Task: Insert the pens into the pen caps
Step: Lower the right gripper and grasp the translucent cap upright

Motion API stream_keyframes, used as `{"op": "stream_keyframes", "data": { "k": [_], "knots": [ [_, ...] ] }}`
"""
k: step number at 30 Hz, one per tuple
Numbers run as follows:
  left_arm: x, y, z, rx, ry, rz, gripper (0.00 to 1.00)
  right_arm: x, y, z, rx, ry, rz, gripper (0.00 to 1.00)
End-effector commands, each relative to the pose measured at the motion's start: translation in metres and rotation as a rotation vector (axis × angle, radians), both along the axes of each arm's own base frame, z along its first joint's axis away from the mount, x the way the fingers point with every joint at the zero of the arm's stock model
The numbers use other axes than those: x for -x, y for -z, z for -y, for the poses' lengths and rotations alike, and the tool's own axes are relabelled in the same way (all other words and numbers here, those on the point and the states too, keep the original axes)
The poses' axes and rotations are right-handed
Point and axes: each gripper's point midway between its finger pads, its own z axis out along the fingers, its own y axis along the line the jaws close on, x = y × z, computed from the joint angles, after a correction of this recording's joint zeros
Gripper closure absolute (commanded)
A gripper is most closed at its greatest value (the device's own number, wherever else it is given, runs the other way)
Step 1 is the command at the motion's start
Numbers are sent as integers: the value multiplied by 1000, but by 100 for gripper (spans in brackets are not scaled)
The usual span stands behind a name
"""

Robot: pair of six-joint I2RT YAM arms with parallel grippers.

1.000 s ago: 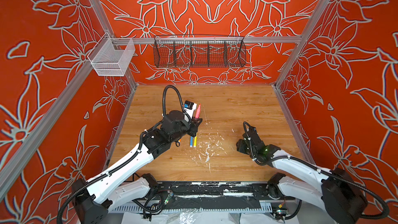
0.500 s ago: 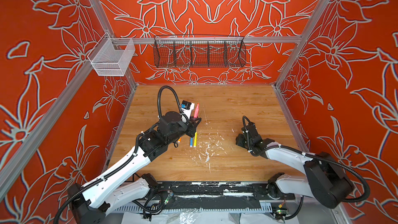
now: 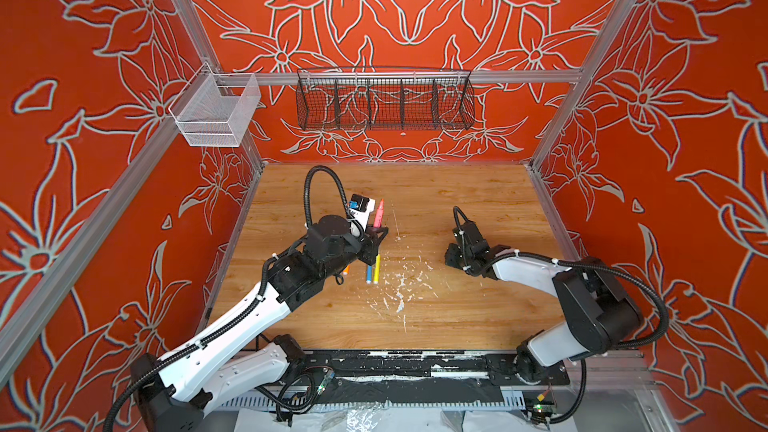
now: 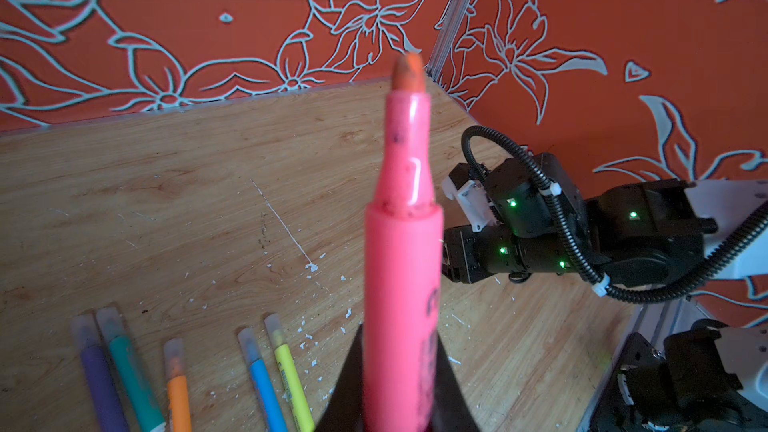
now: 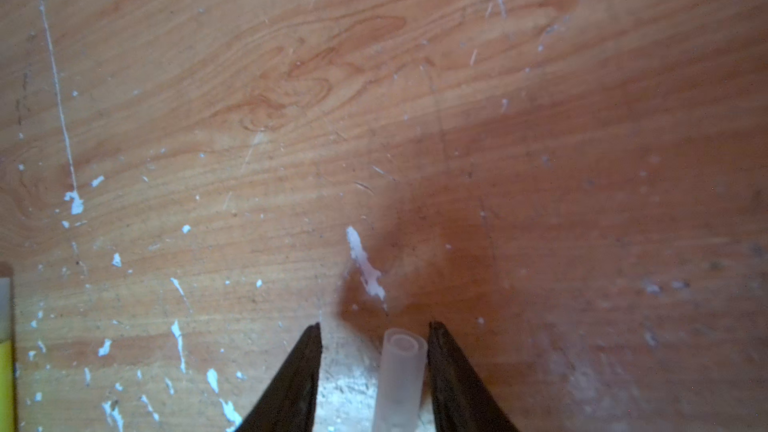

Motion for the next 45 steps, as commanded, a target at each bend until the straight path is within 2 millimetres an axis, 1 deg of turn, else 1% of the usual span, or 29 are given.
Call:
{"op": "stream_keyframes", "data": {
  "k": [1, 5, 10, 12, 17, 21, 26, 31, 36, 40, 43, 45],
  "knots": [
    [1, -7, -2, 11, -3, 30, 100, 12, 11, 7, 64, -21, -77, 57],
    [0, -7, -1, 12, -1, 31, 100, 16, 7, 20, 161, -9, -85, 56],
    [1, -7, -1, 14, 1, 28, 100, 23, 5, 27, 229, -12, -94, 56],
    [1, -7, -1, 15, 4, 27, 100, 24, 5, 26, 241, -23, -96, 56],
    [1, -8, -1, 16, 4, 28, 100, 23, 13, 24, 265, -39, -134, 62],
    [1, -8, -1, 16, 3, 30, 100, 22, 19, 20, 276, -52, -156, 65],
    [2, -8, -1, 15, 4, 30, 100, 24, 25, 16, 274, -64, -174, 74],
    [2, -8, -1, 16, 4, 30, 100, 26, 28, 13, 263, -68, -181, 80],
    [2, -8, -1, 15, 6, 30, 100, 28, 24, 10, 236, -68, -168, 85],
    [2, -9, -1, 18, 6, 31, 100, 30, 16, 10, 228, -66, -150, 84],
    [3, -9, -2, 20, 6, 33, 100, 33, 11, 12, 234, -67, -145, 73],
    [3, -9, -2, 20, 5, 34, 100, 36, 11, 13, 234, -67, -145, 71]
  ]
}}
